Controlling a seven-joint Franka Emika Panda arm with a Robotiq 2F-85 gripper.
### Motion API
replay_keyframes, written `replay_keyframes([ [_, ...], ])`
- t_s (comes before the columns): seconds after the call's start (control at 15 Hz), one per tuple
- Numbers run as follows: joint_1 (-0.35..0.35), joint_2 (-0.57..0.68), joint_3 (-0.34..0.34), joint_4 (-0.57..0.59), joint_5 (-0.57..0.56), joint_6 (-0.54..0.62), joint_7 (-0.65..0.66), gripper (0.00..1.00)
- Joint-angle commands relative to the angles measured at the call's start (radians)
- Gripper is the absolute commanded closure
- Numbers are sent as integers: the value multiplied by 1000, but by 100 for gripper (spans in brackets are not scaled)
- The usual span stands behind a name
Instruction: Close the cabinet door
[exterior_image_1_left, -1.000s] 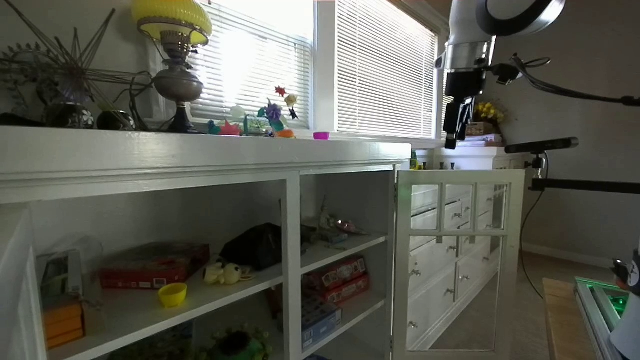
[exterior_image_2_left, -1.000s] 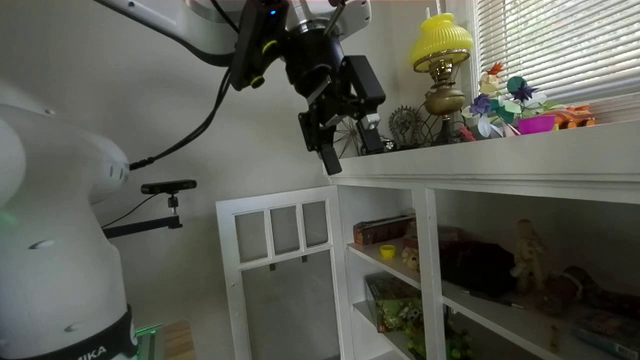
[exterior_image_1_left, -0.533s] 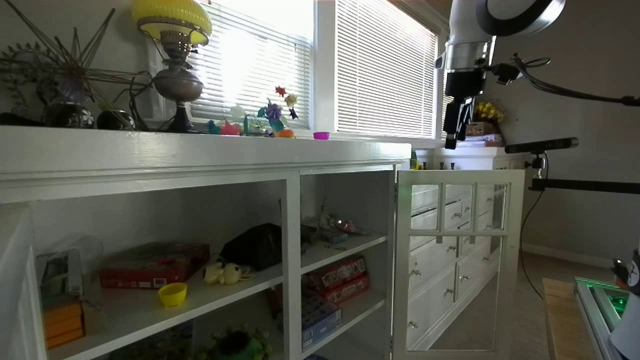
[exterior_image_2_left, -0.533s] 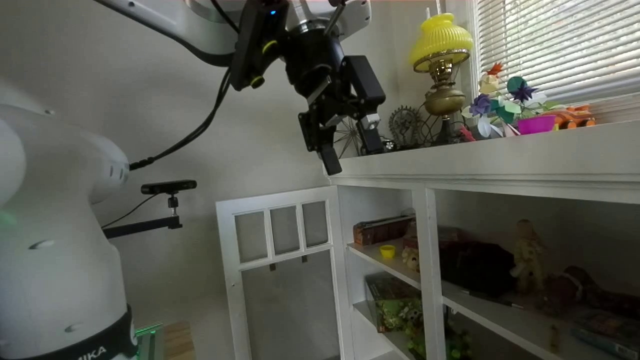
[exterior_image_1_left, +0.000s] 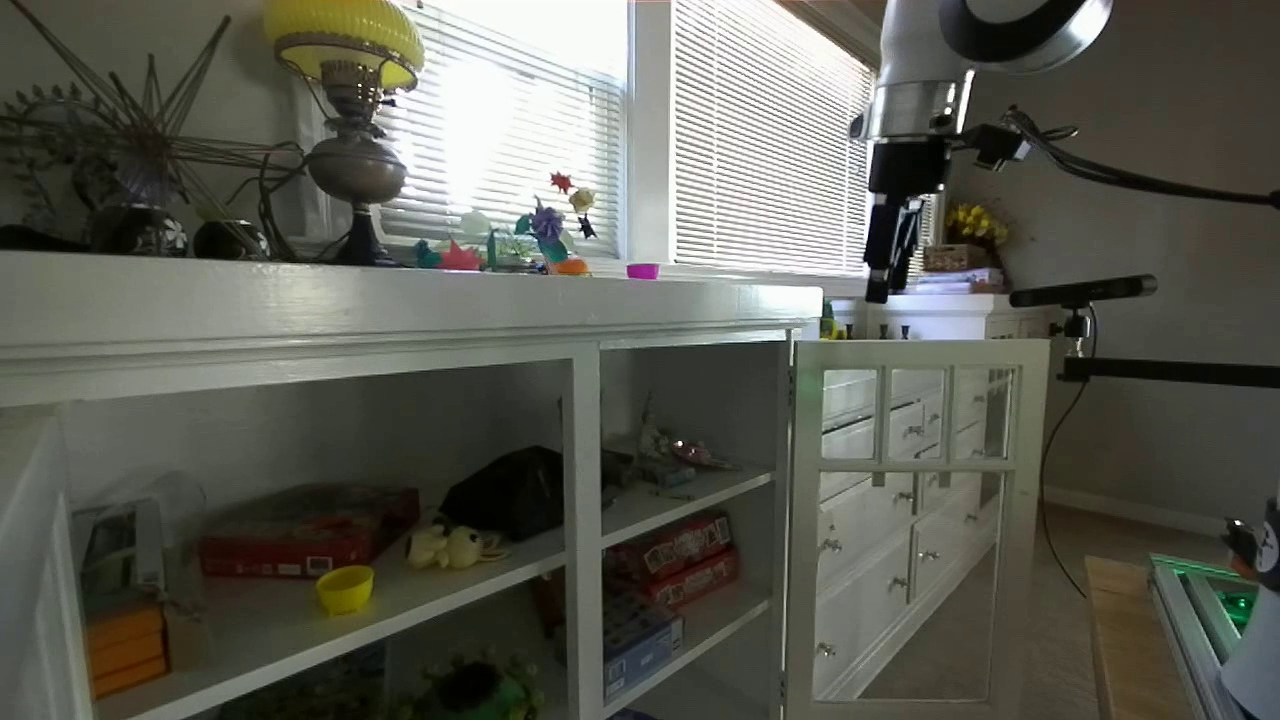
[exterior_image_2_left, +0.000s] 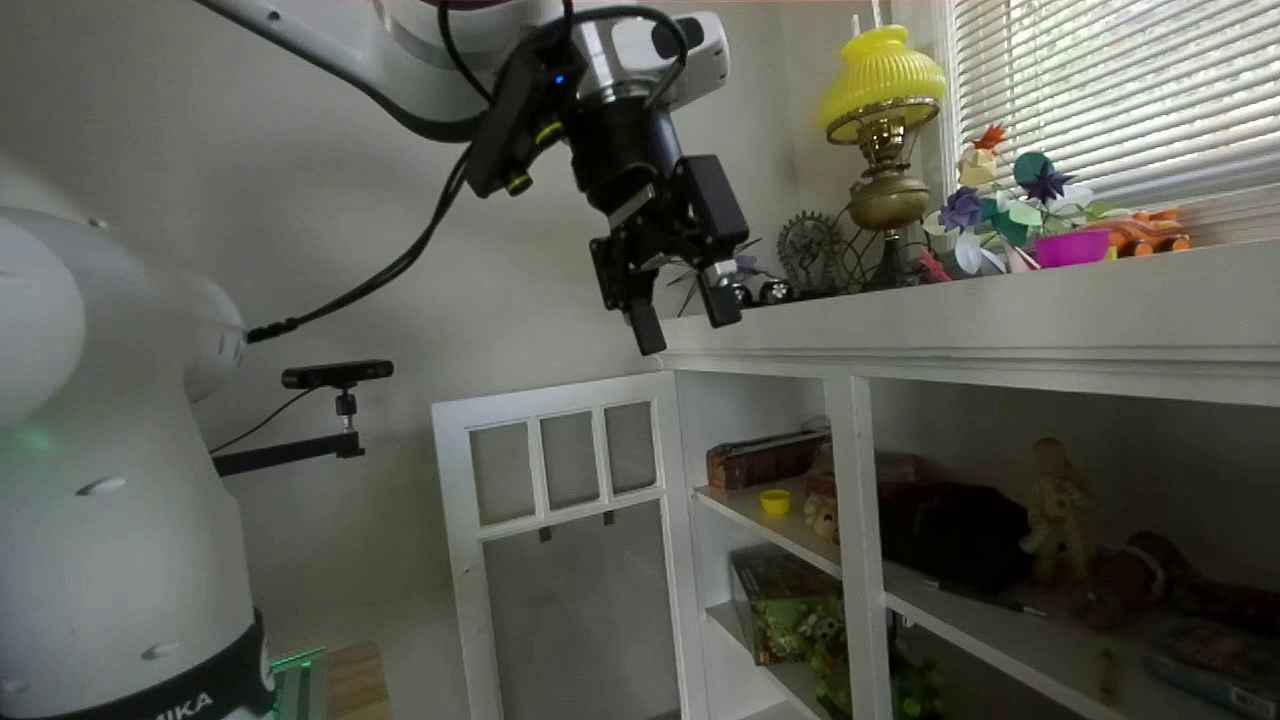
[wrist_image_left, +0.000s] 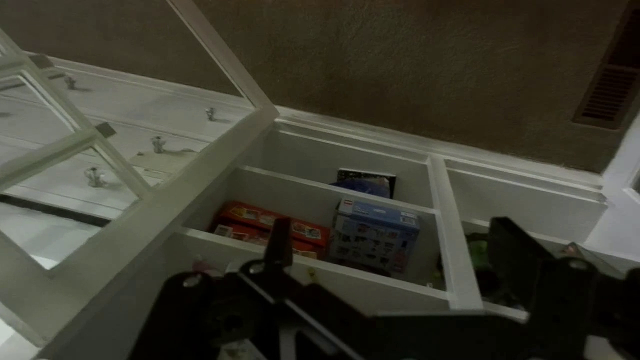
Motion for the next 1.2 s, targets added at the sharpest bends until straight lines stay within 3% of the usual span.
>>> replay_keyframes([
  [0.0, 124, 84, 61, 74, 125, 9, 65, 0],
  [0.4, 258, 264, 192, 235, 253, 32, 189, 0],
  [0.6, 342, 378, 210, 334, 410, 23, 212, 0],
  [0.67, 293, 279, 218, 246, 321, 27, 201, 0],
  [0.8, 326, 339, 227, 294, 374, 27, 203, 0],
  [1.13, 329, 370, 218, 310, 395, 27, 206, 0],
])
